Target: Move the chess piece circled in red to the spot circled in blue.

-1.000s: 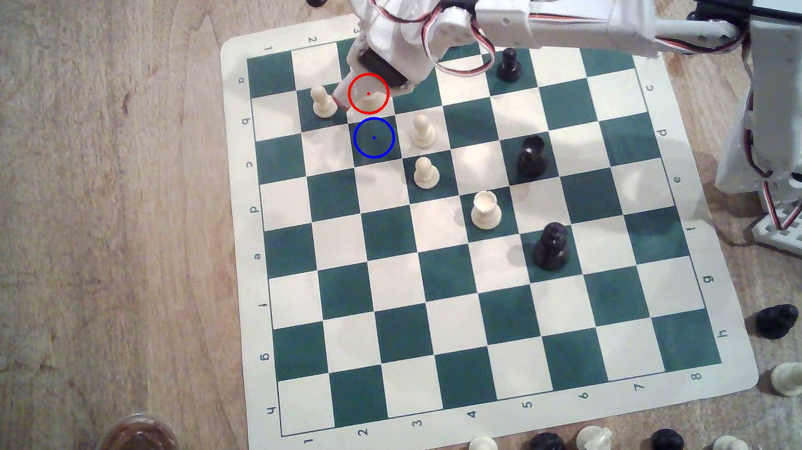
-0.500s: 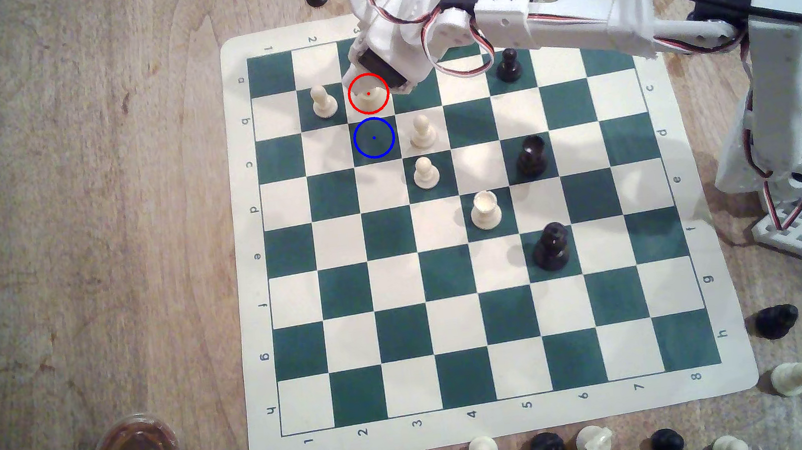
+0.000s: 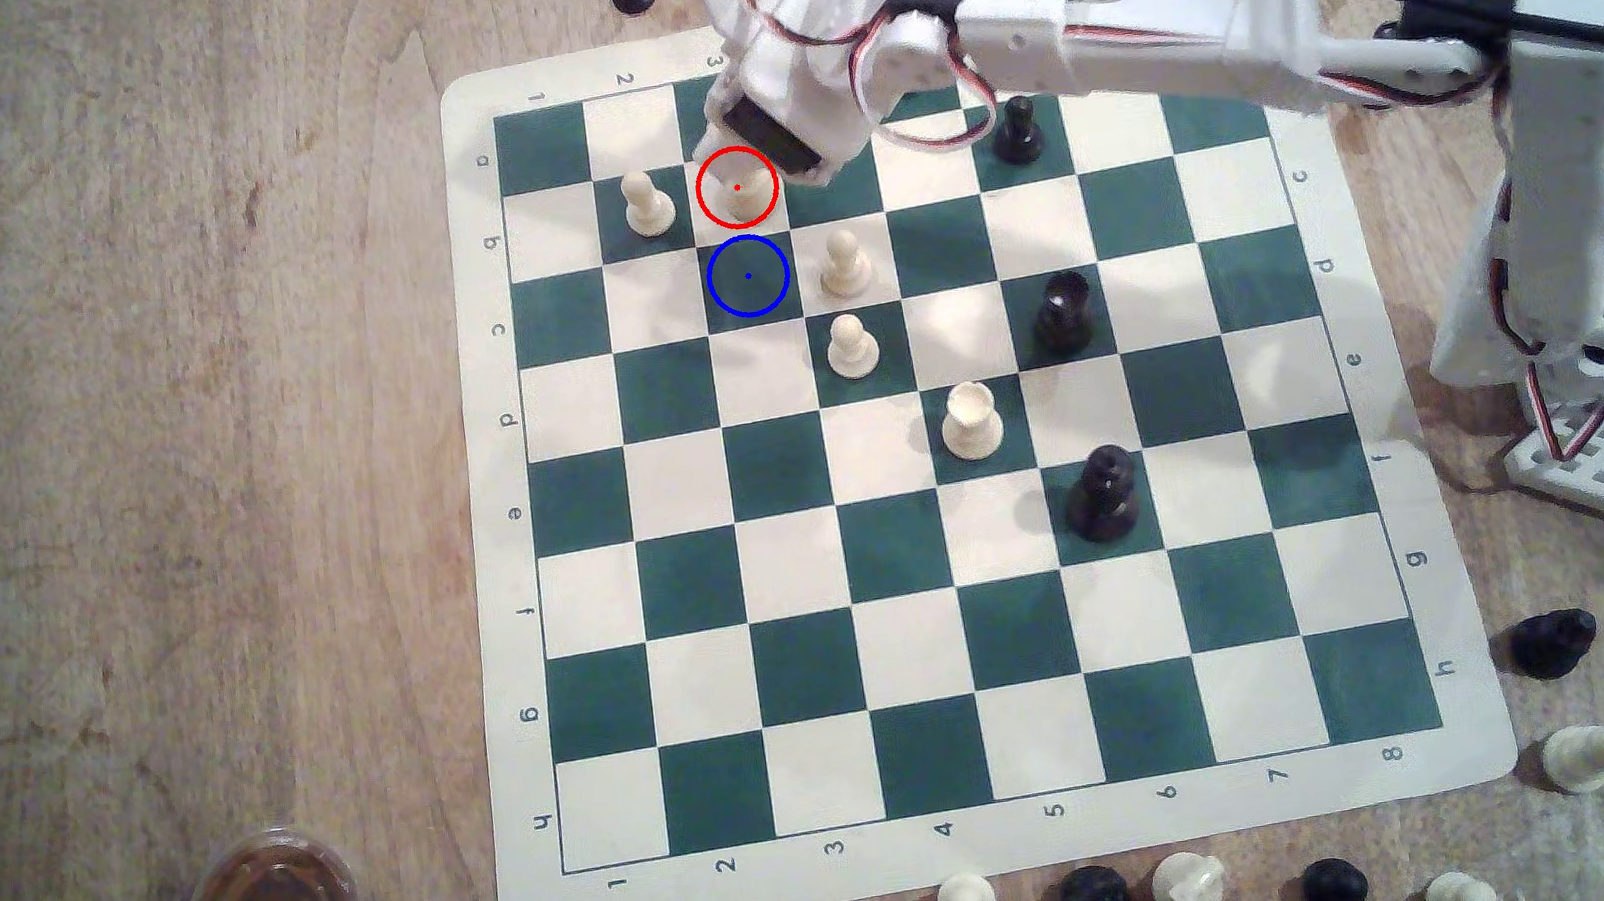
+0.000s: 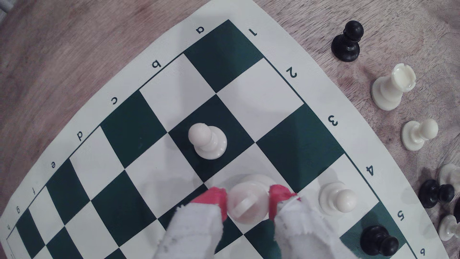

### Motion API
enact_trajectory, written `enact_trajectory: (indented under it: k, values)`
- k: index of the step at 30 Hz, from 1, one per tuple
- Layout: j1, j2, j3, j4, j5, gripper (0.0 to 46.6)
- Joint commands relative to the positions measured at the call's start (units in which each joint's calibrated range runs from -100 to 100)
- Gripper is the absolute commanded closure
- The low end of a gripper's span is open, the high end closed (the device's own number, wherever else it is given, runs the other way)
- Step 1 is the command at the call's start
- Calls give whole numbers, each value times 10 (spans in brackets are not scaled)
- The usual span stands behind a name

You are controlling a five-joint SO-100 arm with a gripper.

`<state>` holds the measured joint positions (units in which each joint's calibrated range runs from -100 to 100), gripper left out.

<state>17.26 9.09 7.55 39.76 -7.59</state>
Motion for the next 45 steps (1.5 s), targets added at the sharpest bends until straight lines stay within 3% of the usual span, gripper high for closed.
enact_trajectory:
  k: [1, 11, 45]
  values:
    - [-11, -133, 8, 14, 1, 464]
    - [-85, -153, 61, 26, 7, 463]
    - [-50, -48, 71, -54, 10, 463]
